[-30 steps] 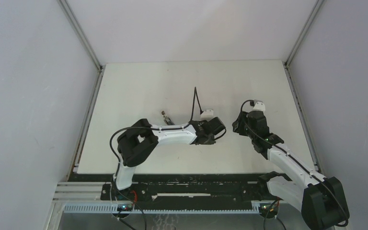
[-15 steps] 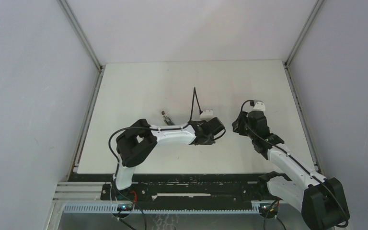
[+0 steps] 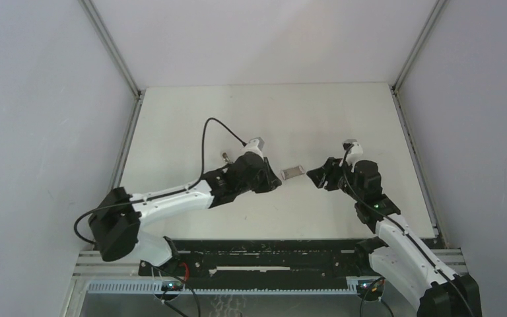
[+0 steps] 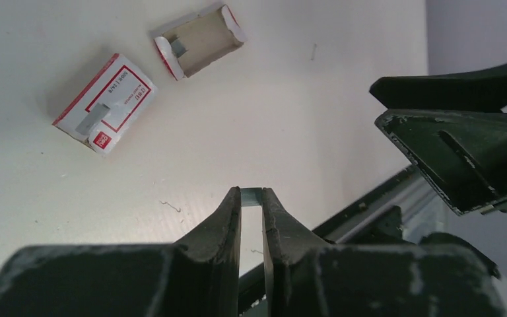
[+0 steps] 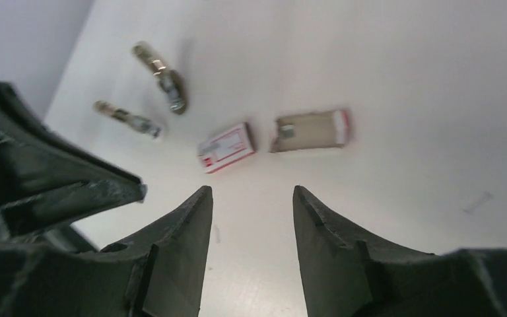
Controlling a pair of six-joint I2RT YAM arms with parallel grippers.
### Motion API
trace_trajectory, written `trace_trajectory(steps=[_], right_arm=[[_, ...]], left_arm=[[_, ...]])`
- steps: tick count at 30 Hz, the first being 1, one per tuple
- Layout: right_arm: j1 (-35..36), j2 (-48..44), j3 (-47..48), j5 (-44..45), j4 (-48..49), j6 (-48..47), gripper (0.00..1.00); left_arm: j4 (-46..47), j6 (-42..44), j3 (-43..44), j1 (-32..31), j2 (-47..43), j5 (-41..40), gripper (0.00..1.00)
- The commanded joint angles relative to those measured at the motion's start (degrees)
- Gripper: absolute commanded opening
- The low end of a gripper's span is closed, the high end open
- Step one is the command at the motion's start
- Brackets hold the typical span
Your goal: Load the staples into the stapler
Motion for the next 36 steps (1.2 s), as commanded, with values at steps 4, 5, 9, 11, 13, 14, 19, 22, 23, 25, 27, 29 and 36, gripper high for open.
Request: trace_trajectory(steps=[4, 5, 9, 11, 13, 14, 19, 22, 23, 25, 27, 29, 36], right_arm=[[-0.7, -2.5, -0.1, -23.8, 11.5, 4.3, 0.49], [-0.8, -2.6, -0.3, -26.9, 13.2, 5.9, 0.49], [-0.7, -1.7, -2.6, -36.9, 26.6, 17.4, 0.5], [-0.7, -1.2, -3.9, -38.8, 33.1, 22.6, 0.52], [-0.3, -0.9, -5.1, -39.9, 38.7, 26.9, 0.55], [0.1, -0.8, -5.2, -40.1, 40.8, 28.5, 0.57], [3.9, -0.1, -5.0, -39.7, 47.4, 33.1, 0.57], [5.3, 0.5, -4.9, -38.2, 50.1, 35.0, 0.57], [5.7, 0.6, -4.7, -37.6, 50.5, 35.2, 0.57], [6.5, 1.1, -4.5, -36.6, 51.4, 35.4, 0.56], [7.2, 1.9, -4.1, -36.2, 53.0, 36.1, 0.54], [7.9, 3.0, -3.4, -36.1, 54.4, 36.7, 0.52], [10.9, 5.7, -1.6, -35.7, 54.7, 35.8, 0.45]], left_arm=[[16.6, 2.7, -10.8, 2.4, -14.1, 14.7, 0.18], [17.6, 2.6, -11.5, 2.6, -15.7, 16.0, 0.18], [22.0, 2.0, -13.7, 4.0, -20.6, 21.3, 0.18], [23.2, 2.0, -14.3, 4.5, -22.1, 23.3, 0.18], [24.0, 2.1, -14.7, 4.7, -23.1, 24.9, 0.18], [24.5, 2.1, -14.8, 4.7, -23.4, 25.6, 0.18], [27.3, 1.3, -15.1, 4.7, -24.3, 28.5, 0.19], [28.9, 1.0, -15.4, 4.7, -24.9, 29.6, 0.19], [29.3, 0.9, -15.5, 4.7, -25.1, 29.9, 0.19], [30.0, 0.8, -15.7, 4.7, -25.5, 30.5, 0.19], [30.5, 0.6, -15.8, 4.7, -25.7, 31.1, 0.19], [30.9, 0.4, -15.8, 4.7, -26.0, 31.6, 0.19], [30.9, 0.3, -15.8, 4.7, -26.4, 31.8, 0.19]])
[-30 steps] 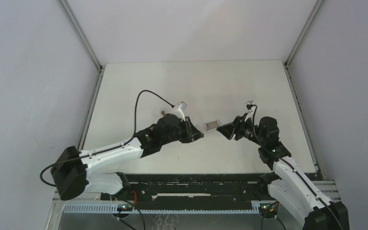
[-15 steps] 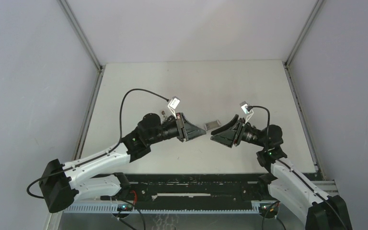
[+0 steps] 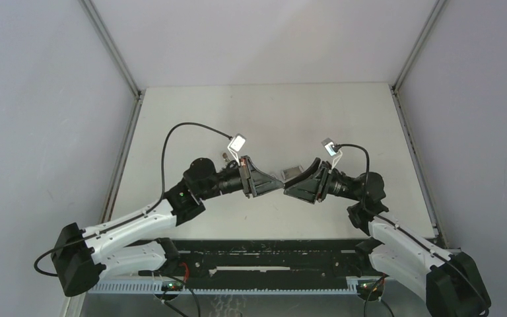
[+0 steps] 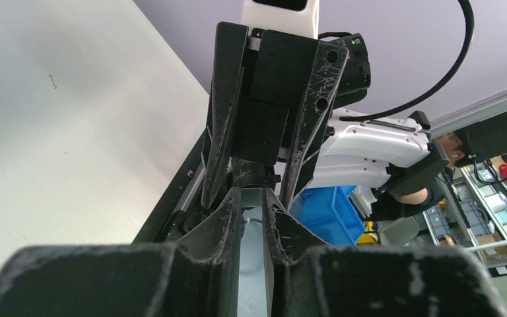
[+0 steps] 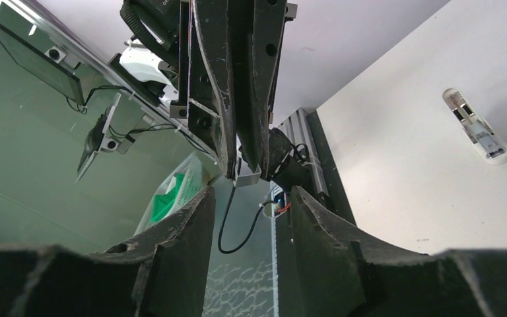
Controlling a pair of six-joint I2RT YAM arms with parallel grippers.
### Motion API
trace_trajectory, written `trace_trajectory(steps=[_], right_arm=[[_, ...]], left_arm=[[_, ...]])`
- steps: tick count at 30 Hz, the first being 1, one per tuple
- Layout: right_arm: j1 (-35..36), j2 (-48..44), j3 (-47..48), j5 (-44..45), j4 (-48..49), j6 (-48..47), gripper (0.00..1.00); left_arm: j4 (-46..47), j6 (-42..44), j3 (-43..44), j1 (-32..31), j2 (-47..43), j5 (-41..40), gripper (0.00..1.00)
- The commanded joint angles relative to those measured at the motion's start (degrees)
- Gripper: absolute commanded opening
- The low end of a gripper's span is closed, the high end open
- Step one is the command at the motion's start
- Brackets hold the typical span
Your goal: Load the staples into the stapler
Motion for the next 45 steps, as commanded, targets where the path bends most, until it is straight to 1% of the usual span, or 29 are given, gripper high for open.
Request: trace_trajectory(steps=[1, 12, 17, 26, 31, 35, 45], right_arm=[[1.4, 1.1, 3.2, 1.1, 4.0, 0.6, 0.44], [3.0, 2.7, 3.7, 2.1, 5.3, 2.2, 0.35], [3.2, 3.7, 3.8, 2.1, 7.2, 3.8, 0.28], [3.4, 3.9, 3.9, 2.6, 7.4, 4.4, 0.16], [3.4, 4.2, 3.9, 3.0, 7.4, 4.8, 0.14], [3.3, 4.6, 3.8, 3.3, 6.6, 4.4, 0.13], [3.1, 4.6, 2.7, 3.3, -3.4, -0.9, 0.13]], left_arm=[[3.1, -0.4, -0.4, 0.3, -1.4, 1.4, 0.19], [3.7, -0.5, -0.7, 0.3, -1.7, 2.2, 0.19], [4.2, -0.8, -0.9, 0.3, -1.6, 2.4, 0.19], [4.8, -0.8, -1.3, 0.3, -1.4, 2.6, 0.19], [4.8, -0.6, -1.5, 0.3, -1.2, 2.5, 0.2], [4.5, -0.1, -1.9, 0.3, -0.8, 1.8, 0.25], [-0.1, 2.6, -2.2, 0.5, -1.2, -2.4, 0.51]])
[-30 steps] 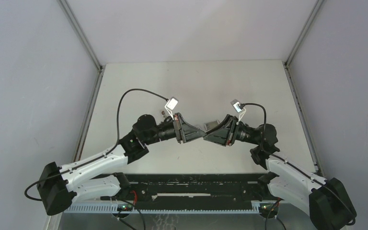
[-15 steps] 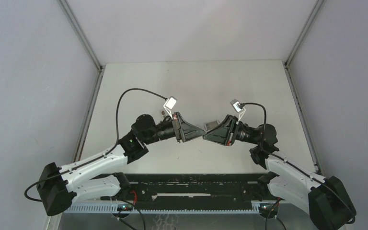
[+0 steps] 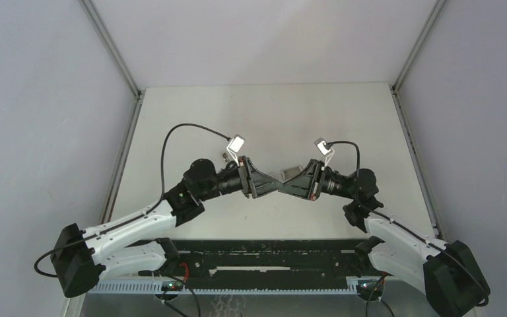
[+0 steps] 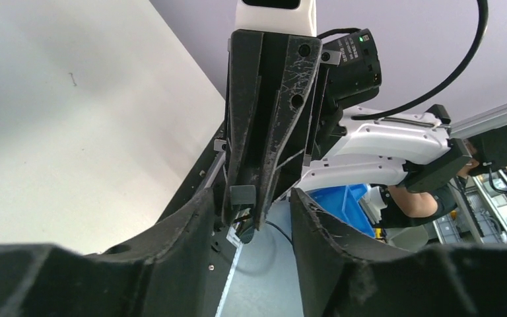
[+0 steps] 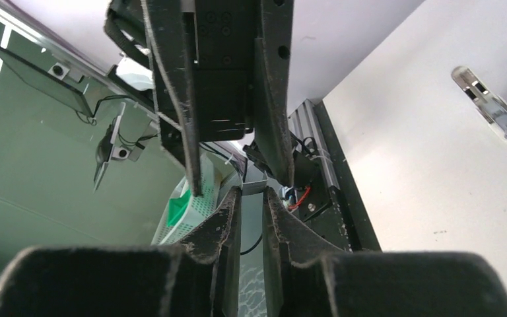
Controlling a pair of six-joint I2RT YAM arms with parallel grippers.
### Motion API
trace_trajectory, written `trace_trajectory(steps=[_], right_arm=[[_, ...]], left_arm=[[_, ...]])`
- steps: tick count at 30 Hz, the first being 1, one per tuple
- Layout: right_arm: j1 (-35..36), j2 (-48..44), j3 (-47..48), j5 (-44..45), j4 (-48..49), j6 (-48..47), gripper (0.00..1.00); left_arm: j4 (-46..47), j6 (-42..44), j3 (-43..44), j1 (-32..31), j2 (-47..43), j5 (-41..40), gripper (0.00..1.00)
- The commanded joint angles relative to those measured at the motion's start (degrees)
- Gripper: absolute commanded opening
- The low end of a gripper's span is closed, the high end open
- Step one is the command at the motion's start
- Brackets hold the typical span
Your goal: Load the staples into the stapler
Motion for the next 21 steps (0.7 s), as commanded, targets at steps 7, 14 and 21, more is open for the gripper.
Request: trace_trajectory(steps=[7, 14, 21], right_arm=[[-0.2, -3.5, 2.1, 4.4, -23.7, -15.2, 0.13], [0.8, -0.9, 7.5, 15.6, -51.4, -29.8, 0.14], [5.9, 7.0, 13.5, 31.4, -68.5, -35.3, 0.13]], left_arm=[[-7.8, 6.0, -2.5, 3.1, -4.4, -7.4, 0.6], [-23.9, 13.7, -0.4, 10.7, -11.2, -11.8, 0.6], [-48.8, 28.6, 12.0, 19.5, -13.8, -14.9, 0.59]])
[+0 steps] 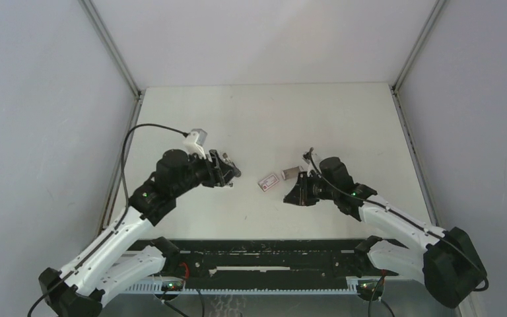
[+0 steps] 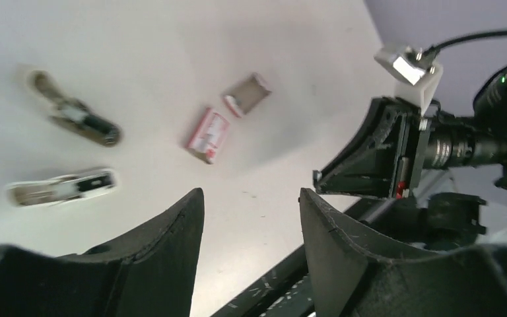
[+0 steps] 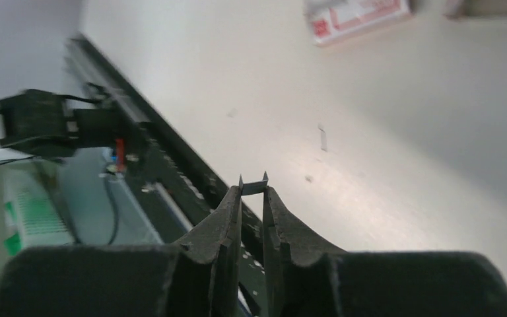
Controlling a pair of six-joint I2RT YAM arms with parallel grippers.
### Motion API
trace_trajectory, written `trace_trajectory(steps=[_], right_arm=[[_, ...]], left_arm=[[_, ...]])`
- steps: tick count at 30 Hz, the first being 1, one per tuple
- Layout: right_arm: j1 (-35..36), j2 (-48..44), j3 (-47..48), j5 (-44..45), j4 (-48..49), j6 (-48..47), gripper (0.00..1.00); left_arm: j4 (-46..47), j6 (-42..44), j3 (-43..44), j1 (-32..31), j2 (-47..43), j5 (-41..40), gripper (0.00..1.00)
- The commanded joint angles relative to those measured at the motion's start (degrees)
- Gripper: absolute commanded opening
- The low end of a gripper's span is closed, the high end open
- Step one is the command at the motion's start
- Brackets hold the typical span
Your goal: Load the staples into the stapler
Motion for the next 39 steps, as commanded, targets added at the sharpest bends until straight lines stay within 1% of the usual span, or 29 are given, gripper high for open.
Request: trace_trajectory(steps=[1, 3, 5, 8, 10, 12, 17, 21, 25, 28, 31, 35, 39], right_arm=[[3.6, 4.5, 5.1, 12.9, -14.3, -6.4, 0.13], [4.7, 7.3, 6.3, 16.0, -16.7, -6.6, 0.13], [5.2, 10.3, 7.4, 18.5, -19.0, -6.5, 0.13], [5.9, 16.2, 9.8, 20.3, -22.1, -6.7, 0.13], [6.9, 20.1, 12.2, 22.3, -24.8, -6.8, 0.13], [8.1, 23.8, 15.6, 24.5, -27.4, -7.3, 0.13], [10.4, 31.9, 21.8, 27.8, -33.2, -8.2, 0.14], [11.3, 35.3, 24.1, 28.2, -35.5, -8.3, 0.17], [11.9, 36.7, 25.4, 29.7, -36.5, -8.2, 0.23], [12.0, 37.4, 26.6, 30.3, -36.6, -8.1, 0.31], [12.2, 37.6, 27.8, 31.4, -36.8, -8.1, 0.35], [12.2, 37.8, 29.0, 32.4, -36.5, -8.5, 0.35], [12.3, 38.5, 30.1, 33.3, -36.3, -8.7, 0.32]], left_arm=[[-19.2, 13.1, 12.2, 5.1, -0.8, -4.4, 0.59], [-24.1, 16.2, 15.6, 6.5, -0.5, -9.1, 0.6], [-26.2, 19.1, 17.1, 6.8, -1.1, -15.5, 0.6], [-27.0, 21.6, 17.5, 6.9, -2.3, -22.8, 0.66], [-26.6, 23.1, 16.9, 7.0, -3.0, -26.9, 0.67], [-25.5, 23.7, 15.9, 7.0, -3.5, -29.3, 0.68], [-25.2, 24.1, 14.5, 7.4, -5.1, -30.6, 0.68], [-25.0, 24.1, 13.7, 7.5, -6.2, -30.5, 0.68], [-24.8, 24.0, 13.3, 7.7, -6.5, -30.0, 0.69], [-24.6, 24.1, 13.0, 7.9, -6.4, -29.4, 0.69], [-24.5, 23.8, 12.8, 8.1, -6.1, -28.5, 0.69], [-24.2, 23.7, 12.3, 8.1, -5.8, -27.4, 0.7], [-23.9, 23.5, 12.0, 8.1, -5.2, -26.5, 0.69]])
